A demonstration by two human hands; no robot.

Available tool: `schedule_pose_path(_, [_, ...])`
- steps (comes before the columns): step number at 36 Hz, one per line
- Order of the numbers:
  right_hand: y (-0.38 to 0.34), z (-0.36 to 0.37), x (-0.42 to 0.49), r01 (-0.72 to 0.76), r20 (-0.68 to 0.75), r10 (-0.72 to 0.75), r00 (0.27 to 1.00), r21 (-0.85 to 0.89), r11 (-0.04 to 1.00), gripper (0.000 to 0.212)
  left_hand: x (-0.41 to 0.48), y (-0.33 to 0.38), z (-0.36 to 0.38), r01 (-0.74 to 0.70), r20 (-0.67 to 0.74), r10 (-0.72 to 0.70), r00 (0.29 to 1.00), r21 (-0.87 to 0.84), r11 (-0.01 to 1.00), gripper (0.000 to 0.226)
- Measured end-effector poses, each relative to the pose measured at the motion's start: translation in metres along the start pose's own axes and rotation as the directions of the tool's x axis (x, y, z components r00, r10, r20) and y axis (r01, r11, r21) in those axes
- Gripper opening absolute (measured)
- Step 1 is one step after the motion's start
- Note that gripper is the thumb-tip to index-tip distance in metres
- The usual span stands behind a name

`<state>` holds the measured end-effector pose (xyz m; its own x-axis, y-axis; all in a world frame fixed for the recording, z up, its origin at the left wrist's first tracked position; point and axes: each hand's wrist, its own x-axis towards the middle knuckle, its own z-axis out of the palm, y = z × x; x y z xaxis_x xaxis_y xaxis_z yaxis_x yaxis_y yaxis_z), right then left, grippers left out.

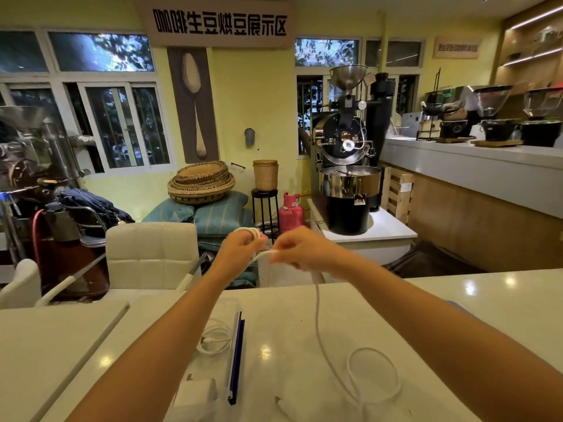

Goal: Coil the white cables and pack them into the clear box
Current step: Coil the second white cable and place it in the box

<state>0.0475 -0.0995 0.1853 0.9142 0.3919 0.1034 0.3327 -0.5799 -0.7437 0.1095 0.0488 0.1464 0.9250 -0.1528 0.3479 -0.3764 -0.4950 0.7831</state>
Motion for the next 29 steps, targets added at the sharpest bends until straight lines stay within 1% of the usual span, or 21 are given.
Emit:
schedule_pose_path(2, [-0.006, -0.011, 0.003, 0.047, -0.062, -0.047, 0.997, -0.003, 0.999, 0.020, -0.008, 0.009, 0.007, 0.009, 0.052, -0.004, 0.999, -0.088, 0.996, 0.028])
schedule_pose_path(5, [-0.010, -0.025, 0.007, 0.081, -0.117, -0.083, 0.990, -0.019, 0.997, 0.018, -0.018, 0.021, 0.018, 0.096, 0.149, -0.058, 0.987, -0.264, 0.960, 0.019])
schedule_pose_path(10, [-0.009, -0.036, 0.015, 0.125, -0.187, -0.119, 0.975, 0.024, 0.992, 0.023, -0.028, 0.034, 0.025, 0.193, 0.227, -0.099, 0.969, -0.440, 0.877, 0.028])
schedule_pose_path(13, [-0.003, -0.041, 0.018, 0.123, -0.242, -0.101, 0.965, 0.078, 0.989, 0.021, -0.031, 0.038, 0.028, 0.234, 0.253, -0.105, 0.962, -0.562, 0.793, 0.032])
schedule_pose_path(16, [0.005, -0.045, 0.021, 0.118, -0.294, -0.070, 0.953, 0.151, 0.981, 0.022, -0.034, 0.040, 0.029, 0.246, 0.264, -0.096, 0.960, -0.625, 0.741, 0.034])
schedule_pose_path(19, [0.016, -0.046, 0.026, 0.106, -0.298, -0.035, 0.954, 0.225, 0.969, 0.024, -0.038, 0.044, 0.030, 0.247, 0.308, -0.041, 0.951, -0.668, 0.702, 0.036])
schedule_pose_path(22, [0.025, -0.041, 0.030, 0.091, -0.269, -0.008, 0.963, 0.295, 0.951, 0.024, -0.041, 0.048, 0.031, 0.257, 0.360, 0.003, 0.933, -0.671, 0.696, 0.037])
schedule_pose_path(26, [0.034, -0.032, 0.034, 0.083, -0.255, 0.017, 0.967, 0.374, 0.924, 0.026, -0.042, 0.052, 0.032, 0.263, 0.394, 0.040, 0.918, -0.681, 0.683, 0.038])
schedule_pose_path(29, [0.042, -0.022, 0.037, 0.061, -0.229, 0.037, 0.973, 0.408, 0.911, 0.028, -0.043, 0.056, 0.030, 0.247, 0.412, 0.081, 0.908, -0.680, 0.690, 0.032])
